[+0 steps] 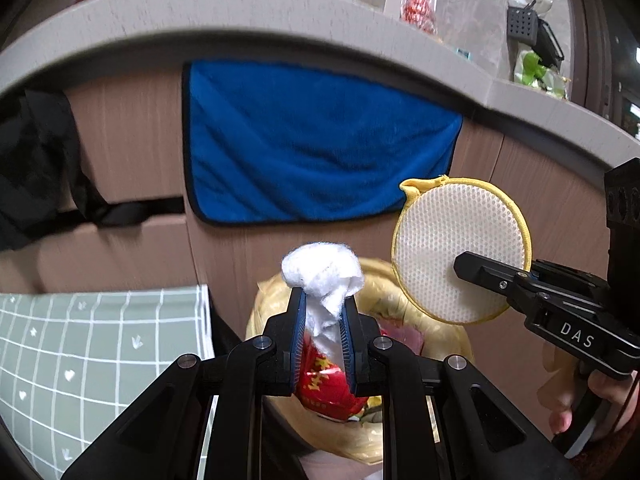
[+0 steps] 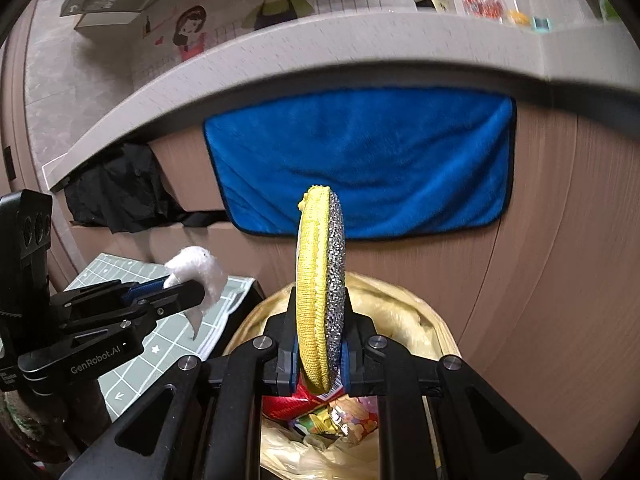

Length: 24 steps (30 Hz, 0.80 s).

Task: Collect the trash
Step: 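Carry the tissue and sponge over the yellow trash bag, then open both tools to drop the tissue and sponge into the bag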

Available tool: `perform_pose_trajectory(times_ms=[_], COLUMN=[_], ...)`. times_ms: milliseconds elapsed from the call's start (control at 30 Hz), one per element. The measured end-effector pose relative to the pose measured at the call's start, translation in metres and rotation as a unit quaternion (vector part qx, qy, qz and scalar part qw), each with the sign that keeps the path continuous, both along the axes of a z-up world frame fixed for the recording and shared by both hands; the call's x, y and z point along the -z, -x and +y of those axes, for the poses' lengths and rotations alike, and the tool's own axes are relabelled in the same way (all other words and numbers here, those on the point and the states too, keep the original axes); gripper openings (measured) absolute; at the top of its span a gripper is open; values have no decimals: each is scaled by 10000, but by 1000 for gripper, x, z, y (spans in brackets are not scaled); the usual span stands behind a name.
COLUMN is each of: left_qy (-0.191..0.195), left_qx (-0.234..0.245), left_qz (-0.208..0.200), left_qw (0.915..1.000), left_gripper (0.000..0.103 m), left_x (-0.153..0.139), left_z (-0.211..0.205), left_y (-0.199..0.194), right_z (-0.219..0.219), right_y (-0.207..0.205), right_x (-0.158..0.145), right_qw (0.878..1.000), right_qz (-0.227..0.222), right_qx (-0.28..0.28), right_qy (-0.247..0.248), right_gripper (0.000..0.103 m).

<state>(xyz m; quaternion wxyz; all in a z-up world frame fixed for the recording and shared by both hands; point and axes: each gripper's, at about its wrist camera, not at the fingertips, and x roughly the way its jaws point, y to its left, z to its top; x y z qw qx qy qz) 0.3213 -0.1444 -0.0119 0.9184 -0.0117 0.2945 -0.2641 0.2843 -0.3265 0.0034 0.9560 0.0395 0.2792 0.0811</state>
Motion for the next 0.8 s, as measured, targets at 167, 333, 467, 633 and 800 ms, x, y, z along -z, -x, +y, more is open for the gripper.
perform_pose_trajectory(times_ms=[167, 333, 467, 633, 800], left_qy=[-37, -83, -92, -147, -198], left_qx=[-11, 35, 120, 209, 327], left_qz=[215, 401, 674, 1261, 1725], left_qw=[9998, 9992, 9976, 9917, 9843], left_gripper=[17, 17, 17, 17, 17], left_x=[17, 33, 49, 79, 103], left_z=[-6, -15, -24, -34, -45], left_y=[-9, -18, -28, -48, -64], right_z=[-11, -19, -26, -37, -41], right_y=[-12, -21, -32, -49, -61], right_x=[24, 43, 59, 88, 112], right_qw=[9995, 9985, 9973, 9927, 9889], right_qz=[272, 471, 672, 1131, 1441], right_qx=[60, 112, 176, 251, 263], right_qy=[-134, -238, -242, -325, -258], right_gripper=[14, 14, 14, 14, 14])
